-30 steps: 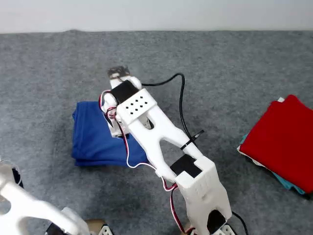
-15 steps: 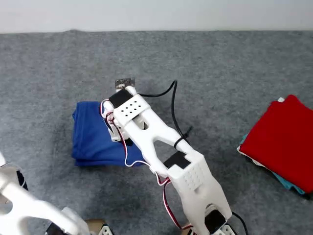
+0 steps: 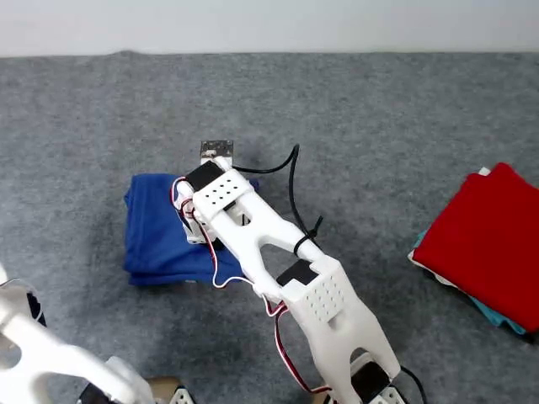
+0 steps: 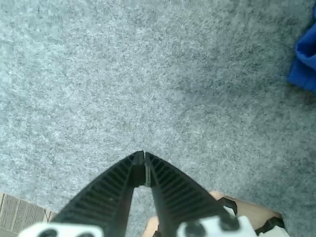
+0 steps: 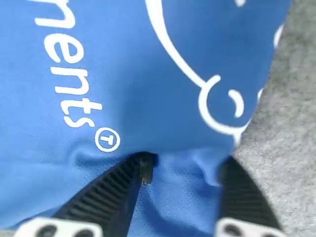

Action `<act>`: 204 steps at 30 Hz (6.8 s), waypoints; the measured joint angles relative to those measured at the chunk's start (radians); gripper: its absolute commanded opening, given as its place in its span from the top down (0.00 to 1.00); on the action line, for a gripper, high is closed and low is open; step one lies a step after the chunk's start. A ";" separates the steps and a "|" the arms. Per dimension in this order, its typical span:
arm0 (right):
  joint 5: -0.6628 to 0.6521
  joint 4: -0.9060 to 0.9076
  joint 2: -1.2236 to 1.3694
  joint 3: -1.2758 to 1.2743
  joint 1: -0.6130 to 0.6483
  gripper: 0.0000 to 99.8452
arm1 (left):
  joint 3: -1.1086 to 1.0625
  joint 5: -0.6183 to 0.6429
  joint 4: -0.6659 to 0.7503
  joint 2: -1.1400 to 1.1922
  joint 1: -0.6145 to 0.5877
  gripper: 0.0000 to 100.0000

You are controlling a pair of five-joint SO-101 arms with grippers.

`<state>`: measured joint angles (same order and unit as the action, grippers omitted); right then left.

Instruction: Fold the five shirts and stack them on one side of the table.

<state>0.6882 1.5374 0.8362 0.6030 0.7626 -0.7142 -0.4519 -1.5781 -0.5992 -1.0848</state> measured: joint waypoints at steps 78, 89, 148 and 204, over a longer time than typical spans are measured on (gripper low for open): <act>-0.295 0.218 -0.295 0.140 -0.416 0.72 | 0.181 -0.084 -0.087 0.000 0.000 0.99; -0.051 0.215 -0.244 0.140 -0.367 0.56 | 0.201 -0.094 -0.092 0.000 0.000 0.99; -0.758 0.216 -0.585 -0.110 -0.717 0.99 | 0.201 -0.137 -0.101 0.000 0.000 0.99; -0.985 0.213 -0.979 -0.356 -1.208 0.99 | 0.201 -0.137 -0.132 0.000 0.000 0.99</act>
<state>-0.2969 1.7507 -0.1427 0.2470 -0.4450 -0.5132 -0.5884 -1.7100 -0.5992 -1.0848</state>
